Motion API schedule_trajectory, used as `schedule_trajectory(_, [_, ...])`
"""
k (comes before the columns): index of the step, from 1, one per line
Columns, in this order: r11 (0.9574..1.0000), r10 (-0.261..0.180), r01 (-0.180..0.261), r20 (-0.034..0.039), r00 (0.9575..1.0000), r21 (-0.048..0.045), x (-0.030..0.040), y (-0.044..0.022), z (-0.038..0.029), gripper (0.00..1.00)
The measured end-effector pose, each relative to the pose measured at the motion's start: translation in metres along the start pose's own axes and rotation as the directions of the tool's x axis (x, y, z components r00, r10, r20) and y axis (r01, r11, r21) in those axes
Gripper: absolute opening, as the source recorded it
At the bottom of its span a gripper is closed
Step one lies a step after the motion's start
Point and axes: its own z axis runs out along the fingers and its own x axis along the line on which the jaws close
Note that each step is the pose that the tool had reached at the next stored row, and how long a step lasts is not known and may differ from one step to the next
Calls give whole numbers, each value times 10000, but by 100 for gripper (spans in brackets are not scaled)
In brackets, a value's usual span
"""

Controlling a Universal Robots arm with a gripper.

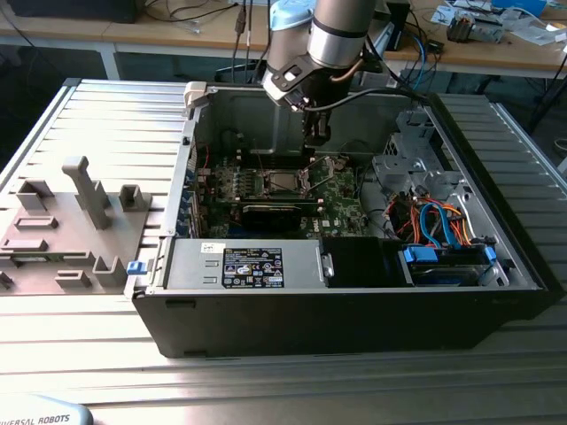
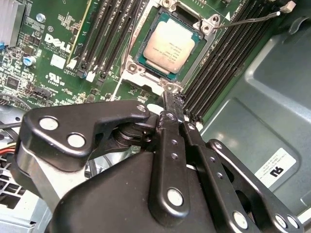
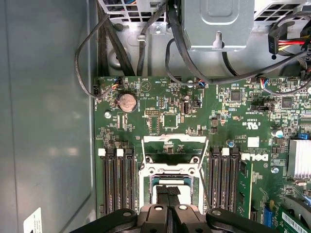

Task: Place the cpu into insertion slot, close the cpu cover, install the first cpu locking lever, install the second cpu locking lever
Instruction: 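Close the cpu cover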

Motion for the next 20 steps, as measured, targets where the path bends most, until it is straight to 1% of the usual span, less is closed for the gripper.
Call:
schedule_trajectory(9, [10000, 0, 0, 0, 10000, 0, 0, 38, -3, 11])
schedule_trajectory(20, [10000, 0, 0, 0, 10000, 0, 0, 64, -5, 11])
